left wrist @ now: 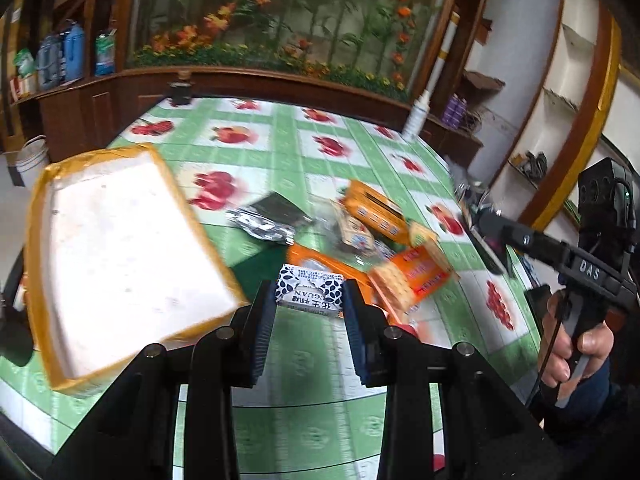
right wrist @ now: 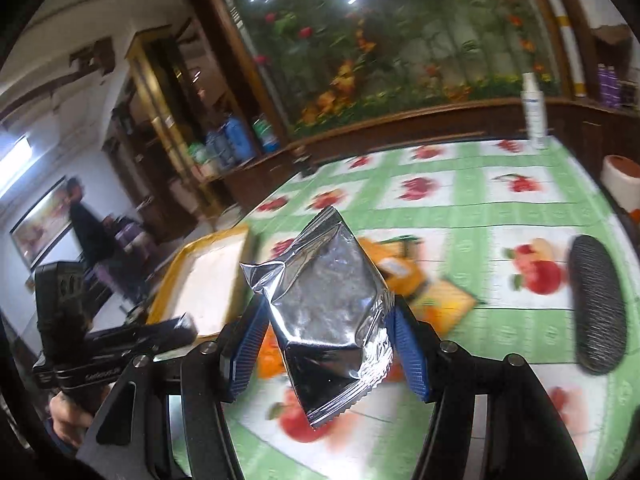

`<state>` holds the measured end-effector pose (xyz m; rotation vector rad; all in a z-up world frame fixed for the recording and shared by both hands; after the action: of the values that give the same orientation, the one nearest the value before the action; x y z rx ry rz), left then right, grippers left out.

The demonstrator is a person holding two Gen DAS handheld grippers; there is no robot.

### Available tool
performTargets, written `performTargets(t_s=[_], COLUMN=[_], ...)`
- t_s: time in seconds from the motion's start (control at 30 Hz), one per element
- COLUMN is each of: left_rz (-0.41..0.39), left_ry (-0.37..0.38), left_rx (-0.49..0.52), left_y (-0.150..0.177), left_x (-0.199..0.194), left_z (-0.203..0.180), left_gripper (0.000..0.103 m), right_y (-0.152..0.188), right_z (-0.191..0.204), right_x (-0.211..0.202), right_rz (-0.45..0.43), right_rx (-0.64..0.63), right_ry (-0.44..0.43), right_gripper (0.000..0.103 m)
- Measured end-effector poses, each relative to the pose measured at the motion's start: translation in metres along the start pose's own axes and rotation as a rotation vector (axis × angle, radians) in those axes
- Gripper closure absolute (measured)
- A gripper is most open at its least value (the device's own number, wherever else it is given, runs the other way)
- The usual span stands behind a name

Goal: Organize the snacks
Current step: 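Release the silver packet into the tray with the right tool while the left tool drops the candy there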

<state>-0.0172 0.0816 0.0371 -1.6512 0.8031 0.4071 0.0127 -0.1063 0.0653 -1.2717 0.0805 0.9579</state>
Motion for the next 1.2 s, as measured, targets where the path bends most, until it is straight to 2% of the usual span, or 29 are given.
performTargets(t_s=[0.17, 0.37, 0.6, 0.93, 1.0, 1.2], left_rz=[-0.025, -0.037, -0.007, 0.09, 0.097, 0.104], left_ry=[-0.037, -0.104, -0.181, -0.262, -0.285, -0.299], left_rx=[-0.038, -0.072, -0.144, -0.231, -0.238, -0.242], left_y=[-0.005, -0.017, -0.038, -0.044, -0.042, -0.038], left_x=[-0.009, -0.015, 0.001, 0.052, 0.057, 0.061], left_z=[0.03, 0.073, 0.137, 0.204, 0.21, 0.213], left_gripper=[0.072, 0.072, 0.072, 0.072, 0.072, 0.072], right_y=[-0.001, -0.004, -0.027, -0.046, -0.047, -0.043], right_z=[0.045, 0.095, 0.143, 0.176, 0.18, 0.177], right_x=[0.045, 0.089, 0.15, 0.261, 0.281, 0.334], right_rz=[0.123, 0.204, 0.28, 0.38, 0.41, 0.458], right_rx=[-0.011, -0.043, -0.049, 0.005, 0.04, 0.061], right_ry=[-0.092, -0.149, -0.182, -0.179, -0.198, -0.146], right_gripper=[0.041, 0.041, 0.041, 0.041, 0.041, 0.041])
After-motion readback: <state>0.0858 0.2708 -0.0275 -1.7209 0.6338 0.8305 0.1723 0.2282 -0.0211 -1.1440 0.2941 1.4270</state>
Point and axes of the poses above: each gripper's, at about its wrist camera, not at the fingertips, and x roughly the way its jaws point, z to its left, y to its underside, the point moved 8 cm from there along x, roughly the way its jaws point
